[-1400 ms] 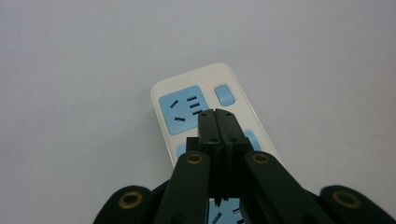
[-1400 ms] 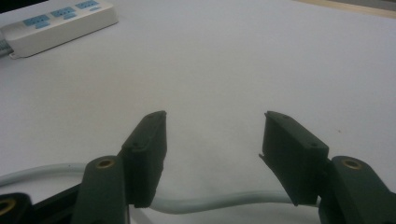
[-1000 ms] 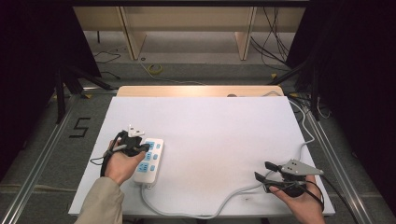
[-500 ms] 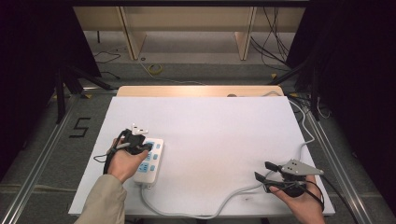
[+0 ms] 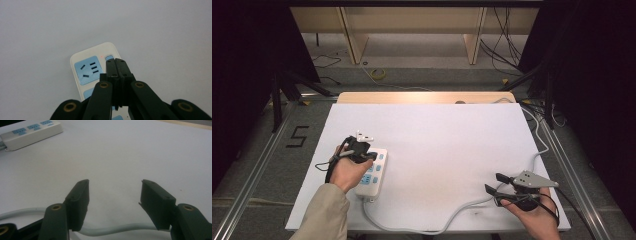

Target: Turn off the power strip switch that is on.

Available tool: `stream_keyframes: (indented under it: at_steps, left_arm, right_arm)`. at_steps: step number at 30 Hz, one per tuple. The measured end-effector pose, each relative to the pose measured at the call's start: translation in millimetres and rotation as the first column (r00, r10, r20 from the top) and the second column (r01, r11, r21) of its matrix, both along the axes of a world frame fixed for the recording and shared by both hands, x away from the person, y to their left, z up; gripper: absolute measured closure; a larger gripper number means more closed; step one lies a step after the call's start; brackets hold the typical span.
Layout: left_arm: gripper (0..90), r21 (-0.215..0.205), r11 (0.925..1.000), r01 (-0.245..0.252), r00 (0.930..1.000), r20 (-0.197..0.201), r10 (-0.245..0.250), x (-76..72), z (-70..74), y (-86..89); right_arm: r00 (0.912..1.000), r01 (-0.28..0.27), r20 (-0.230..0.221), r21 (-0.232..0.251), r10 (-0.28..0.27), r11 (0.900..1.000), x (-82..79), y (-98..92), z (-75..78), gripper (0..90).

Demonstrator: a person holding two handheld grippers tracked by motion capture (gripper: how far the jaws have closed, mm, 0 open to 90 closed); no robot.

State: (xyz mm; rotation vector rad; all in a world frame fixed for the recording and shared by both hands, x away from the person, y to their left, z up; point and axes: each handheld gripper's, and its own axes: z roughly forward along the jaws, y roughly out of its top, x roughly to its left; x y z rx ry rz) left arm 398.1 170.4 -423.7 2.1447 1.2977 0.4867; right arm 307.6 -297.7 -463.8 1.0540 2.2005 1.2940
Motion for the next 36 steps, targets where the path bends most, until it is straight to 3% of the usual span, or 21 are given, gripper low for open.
stream_keyframes:
  at_steps: [36]
  left_arm:
    - [89.6, 0.012, 0.9999, 0.001, 0.9986, -0.054, 0.000, 14.1, -0.9, -7.3]
  right_arm:
    - [1.0000, 0.000, 0.003, -0.009, 0.000, 1.000, 0.3, -0.4, 0.0, 41.3]
